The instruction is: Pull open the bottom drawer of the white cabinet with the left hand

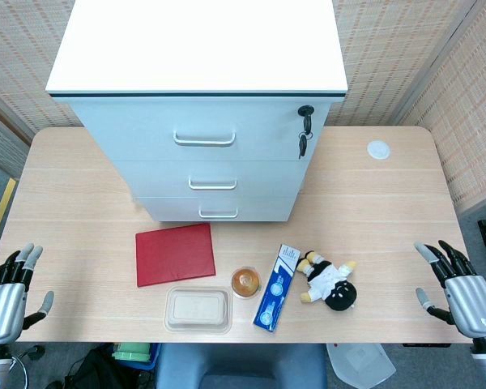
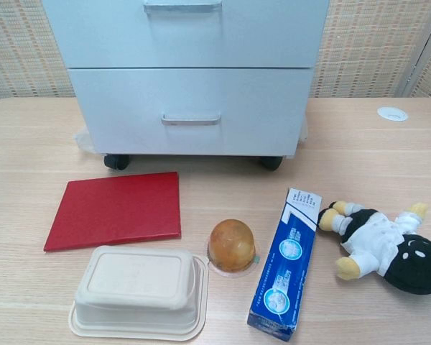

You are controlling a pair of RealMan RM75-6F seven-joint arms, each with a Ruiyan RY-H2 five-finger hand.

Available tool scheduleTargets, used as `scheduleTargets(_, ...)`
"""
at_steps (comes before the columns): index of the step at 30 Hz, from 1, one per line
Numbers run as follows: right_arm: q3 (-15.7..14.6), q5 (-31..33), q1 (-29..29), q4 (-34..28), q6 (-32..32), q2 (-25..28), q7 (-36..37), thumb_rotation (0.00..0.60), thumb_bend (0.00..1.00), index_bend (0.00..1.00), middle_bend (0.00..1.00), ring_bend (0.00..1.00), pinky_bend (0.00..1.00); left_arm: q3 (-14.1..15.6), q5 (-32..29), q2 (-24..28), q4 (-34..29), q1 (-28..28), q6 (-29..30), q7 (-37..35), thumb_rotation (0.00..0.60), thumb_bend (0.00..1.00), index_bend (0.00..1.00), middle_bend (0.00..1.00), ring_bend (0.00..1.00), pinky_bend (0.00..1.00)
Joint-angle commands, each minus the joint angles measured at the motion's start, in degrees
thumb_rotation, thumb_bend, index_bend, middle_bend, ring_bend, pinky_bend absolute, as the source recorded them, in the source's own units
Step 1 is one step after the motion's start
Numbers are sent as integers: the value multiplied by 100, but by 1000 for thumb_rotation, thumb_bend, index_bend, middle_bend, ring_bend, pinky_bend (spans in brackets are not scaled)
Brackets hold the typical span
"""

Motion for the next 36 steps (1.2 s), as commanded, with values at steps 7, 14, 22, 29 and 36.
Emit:
scheduleTargets(7,65,33,126,116,-112,-15,85,600,328,94,145,66,101,-45,-83,-59,-35,-49,-36,112,600,353,69,1,77,163)
scheduleTargets(14,88,68,152,150,-114,-47,106,600,327,94,145,66,101,-119,-17,-102,5,-126,-21,67,600,353,79,6,96,163)
scheduleTargets(22,151,100,172,132,-49,-66,23,600,328,94,145,66,101,-369,364,-167,55,-495,-149,-505,600,353,202,444,518,575)
scheduleTargets(29,138,131,124,64,4,-76,-89,600,327,94,147,66,101,-611,534,-259,124,-1100,-701,-764,600,354,271,737,841,996)
scheduleTargets(36,128,134,83,-11,64,-28,-179,600,327,94,148,66,101,-746,641,-414,108,-1888,-1609,-698,600,477,326,887,993,1000)
